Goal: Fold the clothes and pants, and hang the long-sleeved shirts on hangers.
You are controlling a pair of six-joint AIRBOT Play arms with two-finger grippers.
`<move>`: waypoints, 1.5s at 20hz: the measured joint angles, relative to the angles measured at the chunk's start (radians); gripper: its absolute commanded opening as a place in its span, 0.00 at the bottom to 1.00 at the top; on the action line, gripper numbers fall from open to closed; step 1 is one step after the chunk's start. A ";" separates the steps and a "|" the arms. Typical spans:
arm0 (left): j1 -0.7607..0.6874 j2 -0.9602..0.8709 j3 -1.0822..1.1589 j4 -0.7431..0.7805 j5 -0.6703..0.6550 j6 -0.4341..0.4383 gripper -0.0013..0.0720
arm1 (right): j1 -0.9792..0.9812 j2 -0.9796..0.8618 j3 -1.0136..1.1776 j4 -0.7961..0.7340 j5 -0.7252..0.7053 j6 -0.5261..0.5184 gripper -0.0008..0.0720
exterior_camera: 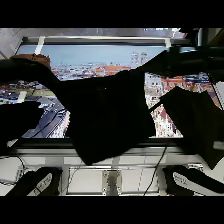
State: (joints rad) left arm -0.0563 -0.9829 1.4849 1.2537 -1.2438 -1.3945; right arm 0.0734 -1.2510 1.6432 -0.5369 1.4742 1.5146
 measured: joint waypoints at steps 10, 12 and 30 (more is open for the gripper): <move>-0.071 -0.451 0.005 -0.002 0.137 0.023 0.03 | -0.047 -0.585 0.056 -0.024 -0.372 -0.200 0.03; -0.122 -0.452 0.005 -0.003 0.115 0.023 0.03 | -0.073 -0.627 0.084 -0.037 -0.420 -0.230 0.03; -0.685 -0.367 -0.404 0.326 0.051 -0.358 0.03 | -0.068 -0.672 0.107 -0.683 -0.016 -0.278 0.03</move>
State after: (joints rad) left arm -0.7410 -1.3502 1.0805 1.5795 -1.1923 -1.7527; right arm 0.0055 -1.9232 1.7500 -1.2198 1.4586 1.2362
